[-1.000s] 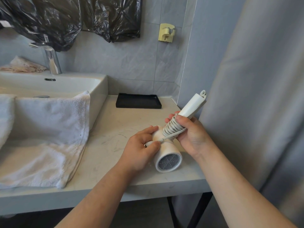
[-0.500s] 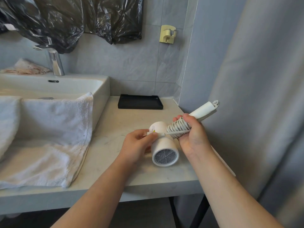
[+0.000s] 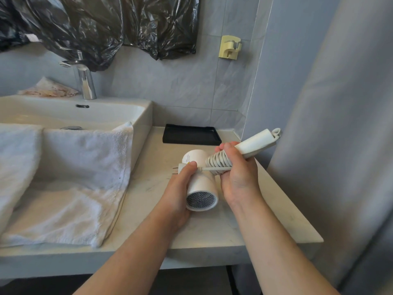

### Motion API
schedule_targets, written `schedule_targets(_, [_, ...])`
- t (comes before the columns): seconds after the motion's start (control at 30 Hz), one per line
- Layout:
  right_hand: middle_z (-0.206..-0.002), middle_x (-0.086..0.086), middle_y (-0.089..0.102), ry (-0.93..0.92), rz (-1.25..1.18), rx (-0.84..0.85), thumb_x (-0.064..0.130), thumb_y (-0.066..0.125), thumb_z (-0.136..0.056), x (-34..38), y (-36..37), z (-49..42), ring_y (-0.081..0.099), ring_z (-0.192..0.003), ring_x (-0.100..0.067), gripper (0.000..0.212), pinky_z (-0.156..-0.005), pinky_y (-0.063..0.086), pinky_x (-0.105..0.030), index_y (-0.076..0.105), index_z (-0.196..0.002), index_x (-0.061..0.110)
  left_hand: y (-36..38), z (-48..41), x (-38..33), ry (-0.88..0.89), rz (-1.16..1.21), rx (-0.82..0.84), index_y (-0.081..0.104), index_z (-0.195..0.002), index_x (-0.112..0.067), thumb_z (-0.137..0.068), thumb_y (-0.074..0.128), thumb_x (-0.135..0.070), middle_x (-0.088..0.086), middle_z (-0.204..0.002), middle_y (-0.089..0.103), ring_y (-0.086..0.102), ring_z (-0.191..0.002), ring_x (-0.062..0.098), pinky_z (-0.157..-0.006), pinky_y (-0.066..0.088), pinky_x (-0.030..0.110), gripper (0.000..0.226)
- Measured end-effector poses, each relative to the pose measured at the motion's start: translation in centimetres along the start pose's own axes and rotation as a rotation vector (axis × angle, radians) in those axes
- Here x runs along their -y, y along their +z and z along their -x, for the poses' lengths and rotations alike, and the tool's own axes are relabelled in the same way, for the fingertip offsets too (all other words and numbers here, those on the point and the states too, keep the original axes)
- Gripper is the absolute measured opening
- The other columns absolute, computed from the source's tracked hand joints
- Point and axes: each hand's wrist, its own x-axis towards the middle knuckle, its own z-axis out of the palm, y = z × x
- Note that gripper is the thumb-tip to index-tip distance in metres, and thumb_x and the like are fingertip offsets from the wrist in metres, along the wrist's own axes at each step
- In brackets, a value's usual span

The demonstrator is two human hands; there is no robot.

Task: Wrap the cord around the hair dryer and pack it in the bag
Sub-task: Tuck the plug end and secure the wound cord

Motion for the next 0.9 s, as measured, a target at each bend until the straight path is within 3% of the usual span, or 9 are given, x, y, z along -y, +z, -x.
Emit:
schedule_targets(0.23, [-0.076, -0.008, 0.062, 0.068, 0.004, -0.284, 0.011, 0.068, -0.079, 0.1, 1.7, 0.4, 0.059, -0.068, -0.018, 0.015, -0.075, 0.049, -0.037, 0.059, -0.091, 0.008, -0.1, 0.1, 0.6, 0.284, -0.187, -0.157, 0.066, -0.112, -0.007, -0.077, 0.065, -0.041, 0.014, -0.098, 0.075, 0.072, -0.087, 0.029, -0.072, 0.058, 0.038, 0.049])
schedule_targets(0.37, [-0.082, -0.004, 0.061, 0.172, 0.066, -0.190, 0.018, 0.074, -0.080, 1.2, 1.6, 1.0, 0.060, -0.074, -0.017, 0.020, -0.080, 0.049, -0.038, 0.060, -0.093, 0.012, -0.1, 0.1, 0.5, 0.307, -0.168, -0.143, 0.064, -0.114, -0.010, -0.075, 0.066, -0.040, 0.011, -0.096, 0.074, 0.071, -0.080, 0.021, -0.064, 0.054, 0.031, 0.049])
schedule_targets(0.47, [-0.100, -0.002, 0.068, 0.208, 0.228, -0.083, 0.033, 0.066, -0.087, 3.3, -0.3, 2.5, 0.066, -0.098, -0.020, 0.020, -0.092, 0.050, -0.038, 0.062, -0.100, 0.018, -0.4, 0.1, 0.5, 0.312, -0.173, -0.139, 0.062, -0.118, -0.013, -0.073, 0.067, -0.042, 0.013, -0.103, 0.073, 0.071, -0.083, 0.023, -0.065, 0.055, 0.032, 0.054])
schedule_targets(0.53, [-0.103, -0.002, 0.065, 0.013, 0.535, -0.143, 0.039, 0.062, -0.087, 5.3, -2.7, 4.1, 0.065, -0.100, -0.023, 0.021, -0.090, 0.049, -0.033, 0.060, -0.099, 0.021, -0.5, -0.1, 0.6, 0.306, -0.184, -0.127, 0.063, -0.119, -0.018, -0.071, 0.069, -0.045, 0.013, -0.106, 0.073, 0.072, -0.088, 0.027, -0.069, 0.057, 0.039, 0.055])
schedule_targets(0.6, [-0.100, -0.001, 0.063, -0.450, 1.057, -0.213, 0.035, 0.064, -0.078, 7.9, -4.8, 5.3, 0.061, -0.095, -0.021, 0.030, -0.084, 0.044, -0.020, 0.059, -0.101, 0.017, -0.4, -0.1, 0.6, 0.312, -0.193, -0.130, 0.063, -0.118, -0.021, -0.071, 0.069, -0.045, 0.010, -0.106, 0.073, 0.071, -0.092, 0.030, -0.071, 0.058, 0.040, 0.054])
schedule_targets(0.67, [-0.103, -0.005, 0.061, -0.865, 1.529, -0.041, 0.030, 0.069, -0.073, 10.3, -5.4, 5.1, 0.054, -0.097, -0.021, 0.042, -0.087, 0.040, -0.021, 0.058, -0.109, 0.011, -0.4, 0.0, 0.6, 0.325, -0.222, -0.134, 0.063, -0.119, -0.024, -0.071, 0.070, -0.044, 0.007, -0.105, 0.073, 0.071, -0.094, 0.030, -0.071, 0.057, 0.038, 0.053])
schedule_targets(0.7, [-0.109, -0.006, 0.060, -0.911, 1.717, 0.122, 0.034, 0.073, -0.071, 11.2, -5.0, 4.6, 0.052, -0.103, -0.022, 0.052, -0.092, 0.038, -0.027, 0.057, -0.115, 0.011, -0.3, 0.1, 0.6, 0.335, -0.249, -0.127, 0.063, -0.119, -0.025, -0.071, 0.069, -0.043, 0.006, -0.105, 0.073, 0.071, -0.094, 0.029, -0.072, 0.057, 0.038, 0.051])
schedule_targets(0.8, [-0.127, 0.002, 0.053, -0.553, 2.219, 0.539, 0.058, 0.073, -0.065, 11.9, -2.6, 2.9, 0.049, -0.118, -0.022, 0.079, -0.101, 0.035, -0.035, 0.046, -0.131, 0.022, 0.0, 0.7, 0.5, 0.374, -0.337, -0.065, 0.063, -0.121, -0.030, -0.073, 0.069, -0.040, 0.003, -0.106, 0.074, 0.071, -0.095, 0.027, -0.075, 0.058, 0.038, 0.049])
schedule_targets(0.9, [-0.098, 0.007, 0.059, -0.282, 2.339, 0.687, 0.060, 0.070, -0.061, 10.6, -1.6, 1.6, 0.059, -0.092, -0.021, 0.054, -0.078, 0.049, -0.034, 0.053, -0.100, 0.027, 0.1, 1.4, 0.4, 0.406, -0.373, -0.001, 0.060, -0.128, -0.033, -0.070, 0.071, -0.040, 0.004, -0.108, 0.074, 0.069, -0.099, 0.030, -0.081, 0.059, 0.045, 0.059])
